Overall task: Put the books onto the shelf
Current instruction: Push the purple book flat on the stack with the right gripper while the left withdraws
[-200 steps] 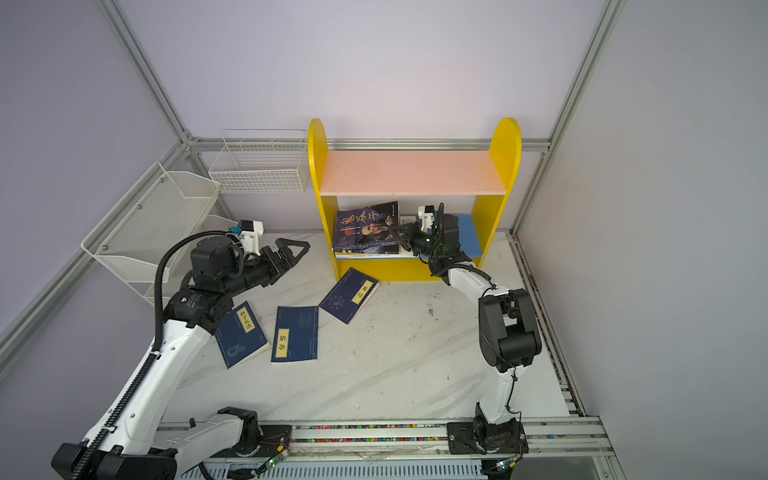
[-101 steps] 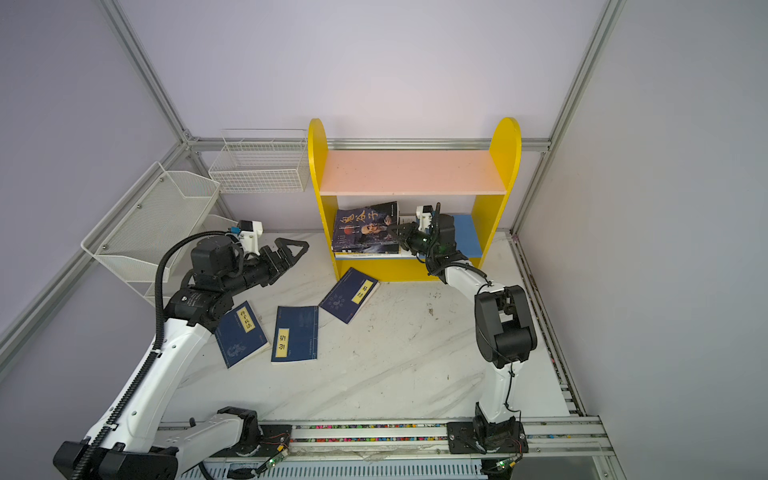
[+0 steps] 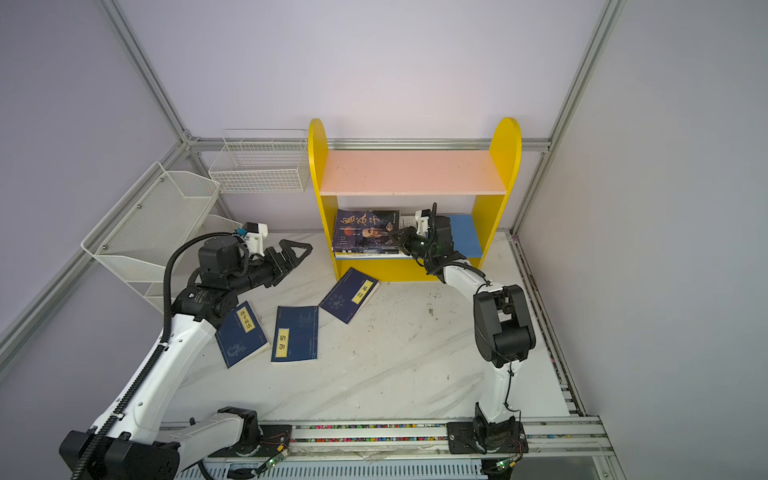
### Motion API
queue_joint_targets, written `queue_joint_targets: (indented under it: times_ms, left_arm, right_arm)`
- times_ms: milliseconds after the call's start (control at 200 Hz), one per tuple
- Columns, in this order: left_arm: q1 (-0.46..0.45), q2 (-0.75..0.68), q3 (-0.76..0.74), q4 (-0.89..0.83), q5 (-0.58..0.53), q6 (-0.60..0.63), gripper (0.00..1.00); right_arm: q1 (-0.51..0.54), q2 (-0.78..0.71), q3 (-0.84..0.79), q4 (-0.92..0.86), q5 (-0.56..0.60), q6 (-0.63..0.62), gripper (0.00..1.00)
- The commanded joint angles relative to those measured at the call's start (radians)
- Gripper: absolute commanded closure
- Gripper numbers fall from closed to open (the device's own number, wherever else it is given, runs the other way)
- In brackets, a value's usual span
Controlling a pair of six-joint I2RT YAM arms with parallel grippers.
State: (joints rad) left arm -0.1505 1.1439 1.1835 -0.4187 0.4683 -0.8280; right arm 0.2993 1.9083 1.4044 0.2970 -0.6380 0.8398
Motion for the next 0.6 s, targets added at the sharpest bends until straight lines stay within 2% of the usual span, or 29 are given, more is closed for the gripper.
queue_joint_targets:
  times_ms: [0,120,305,490,595]
  left_arm:
    - [0.010,-0.002,-0.036,0.043,0.020,-0.008,0.00]
    - [0.011,-0.003,-0.044,0.043,0.018,-0.009,0.00]
    - [0.011,-0.007,-0.054,0.038,0.018,-0.010,0.00]
    - [0.011,-0.021,-0.067,0.035,0.012,-0.007,0.00]
    - [0.012,-0.018,-0.069,0.036,0.015,-0.006,0.00]
  right_arm:
    - [0.020,-0.010,0.049,-0.071,0.038,-0.110,0.64]
    - [0.023,-0.014,0.060,-0.091,0.045,-0.137,0.56]
    - [0.023,-0.013,0.113,-0.183,0.080,-0.193,0.50]
    - [0.023,-0.042,0.145,-0.308,0.185,-0.274,0.37]
    - [0.024,-0.045,0.172,-0.369,0.240,-0.315,0.35]
